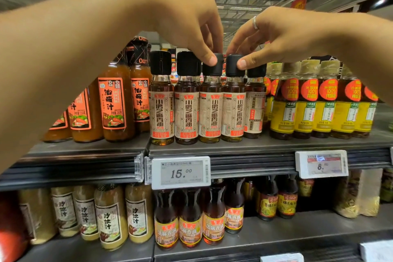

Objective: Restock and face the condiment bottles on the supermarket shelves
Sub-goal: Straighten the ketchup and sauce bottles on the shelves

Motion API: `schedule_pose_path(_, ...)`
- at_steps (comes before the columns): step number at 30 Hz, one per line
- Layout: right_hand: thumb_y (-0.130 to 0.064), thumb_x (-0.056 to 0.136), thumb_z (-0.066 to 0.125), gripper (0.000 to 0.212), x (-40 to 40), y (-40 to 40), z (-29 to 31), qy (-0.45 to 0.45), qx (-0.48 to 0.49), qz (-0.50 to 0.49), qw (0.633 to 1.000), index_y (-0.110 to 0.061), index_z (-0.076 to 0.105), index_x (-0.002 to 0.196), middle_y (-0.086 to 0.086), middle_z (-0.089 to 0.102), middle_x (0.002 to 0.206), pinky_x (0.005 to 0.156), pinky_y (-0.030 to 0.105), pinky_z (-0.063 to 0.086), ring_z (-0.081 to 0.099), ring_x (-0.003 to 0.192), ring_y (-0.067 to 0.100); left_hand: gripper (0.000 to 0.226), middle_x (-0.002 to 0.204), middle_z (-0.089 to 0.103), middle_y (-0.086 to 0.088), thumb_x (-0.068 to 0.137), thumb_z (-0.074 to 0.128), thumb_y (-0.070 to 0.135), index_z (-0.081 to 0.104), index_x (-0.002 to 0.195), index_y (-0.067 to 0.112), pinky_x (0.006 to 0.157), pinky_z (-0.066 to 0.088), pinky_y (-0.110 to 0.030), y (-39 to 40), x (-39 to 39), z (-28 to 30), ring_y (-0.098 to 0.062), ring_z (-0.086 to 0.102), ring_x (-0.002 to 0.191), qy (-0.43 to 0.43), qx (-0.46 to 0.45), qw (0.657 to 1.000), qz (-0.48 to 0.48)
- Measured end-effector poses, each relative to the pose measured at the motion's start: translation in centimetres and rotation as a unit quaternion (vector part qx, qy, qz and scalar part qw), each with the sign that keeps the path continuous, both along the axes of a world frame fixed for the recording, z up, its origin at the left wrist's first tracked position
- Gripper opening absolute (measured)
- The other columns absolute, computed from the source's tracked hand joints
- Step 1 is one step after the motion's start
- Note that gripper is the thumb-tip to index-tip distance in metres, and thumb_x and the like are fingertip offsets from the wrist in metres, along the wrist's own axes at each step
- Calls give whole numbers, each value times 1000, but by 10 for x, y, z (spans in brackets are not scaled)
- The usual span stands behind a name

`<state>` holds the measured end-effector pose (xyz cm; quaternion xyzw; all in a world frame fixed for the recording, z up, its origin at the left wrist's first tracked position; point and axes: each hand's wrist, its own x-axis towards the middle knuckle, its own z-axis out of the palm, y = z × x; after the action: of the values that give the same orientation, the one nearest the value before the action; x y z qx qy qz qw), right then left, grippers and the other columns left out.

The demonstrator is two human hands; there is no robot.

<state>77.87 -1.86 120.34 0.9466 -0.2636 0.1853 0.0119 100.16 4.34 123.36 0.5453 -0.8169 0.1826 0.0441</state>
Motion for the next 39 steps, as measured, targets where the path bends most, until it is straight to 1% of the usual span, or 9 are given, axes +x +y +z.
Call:
schedule_pose_path(11, -59, 77, 72, 40, 0, 2, -1, 3, -10, -3, 1000, -42, 69, 114, -20, 76, 106, 94, 34, 54, 71, 99, -1, 36, 81, 66, 40, 80, 73, 55, 71, 113, 43, 72, 42, -23, -2, -1, -3, 18, 62, 76, 16, 13, 1000, -5)
schedule_pose_path(17, -72, 75, 65, 45, -16, 5, 3, 13, -18, 1, 1000, -51, 65, 114, -24, 74, 104, 66, 13, 53, 69, 96, -6, 44, 90, 72, 27, 79, 67, 71, 71, 111, 41, 88, 51, -32, 0, -15, -3, 10, 66, 81, 61, -37, 997, -43)
schedule_pose_path(20, -75, 74, 61, 46, -25, 0, 7, 37, -50, -35, 997, -54, 64, 114, -24, 73, 107, 86, 28, 54, 69, 100, -4, 49, 98, 70, 23, 81, 61, 74, 69, 116, 40, 91, 50, -35, -6, -31, -3, 6, 64, 89, 29, -50, 998, -30)
schedule_pose_path(22, -71, 79, 60, 39, -26, -6, 7, 63, -57, -52, 995, -52, 64, 113, -22, 72, 109, 90, 34, 53, 68, 103, -1, 47, 102, 68, 23, 83, 59, 73, 68, 116, 41, 90, 49, -38, -12, -38, -5, 3, 63, 93, -4, -40, 999, -13)
schedule_pose_path(24, -59, 88, 65, 27, -23, -12, 4, 81, -61, -55, 993, -56, 58, 113, -21, 68, 108, 86, 31, 51, 67, 103, 3, 39, 97, 67, 25, 86, 60, 70, 69, 112, 43, 87, 49, -37, -19, -42, -7, 3, 62, 90, -12, -31, 999, -6)
schedule_pose_path(27, -53, 90, 67, 31, -22, -16, 2, 72, -70, -57, 993, -52, 60, 120, -17, 70, 108, 66, 18, 49, 68, 93, 0, 28, 86, 67, 26, 88, 61, 65, 68, 106, 44, 75, 46, -27, -25, -41, -9, 6, 63, 80, 0, -30, 999, -16)
schedule_pose_path(29, -60, 85, 66, 36, -23, -15, 4, 53, -58, -52, 996, -49, 63, 119, -15, 73, 104, 53, 13, 50, 69, 83, -3, 25, 79, 68, 28, 87, 63, 64, 69, 103, 46, 68, 41, -21, -26, -39, -9, 12, 64, 73, 7, -23, 999, -23)
schedule_pose_path(33, -84, 70, 53, 53, -23, -12, 7, 69, -86, -52, 993, -54, 64, 112, -25, 72, 87, 68, 25, 48, 65, 79, -12, 26, 83, 70, 31, 85, 67, 58, 72, 108, 44, 72, 42, -19, -27, -35, -8, 21, 61, 77, 22, -5, 999, -43)
schedule_pose_path(39, -90, 67, 46, 63, -20, -14, 4, 81, -142, -84, 983, -44, 67, 104, -18, 67, 79, 62, 25, 41, 64, 74, 1, 35, 92, 69, 38, 82, 71, 56, 72, 113, 41, 76, 45, -20, -28, -31, -8, 20, 63, 83, 36, 2, 998, -58)
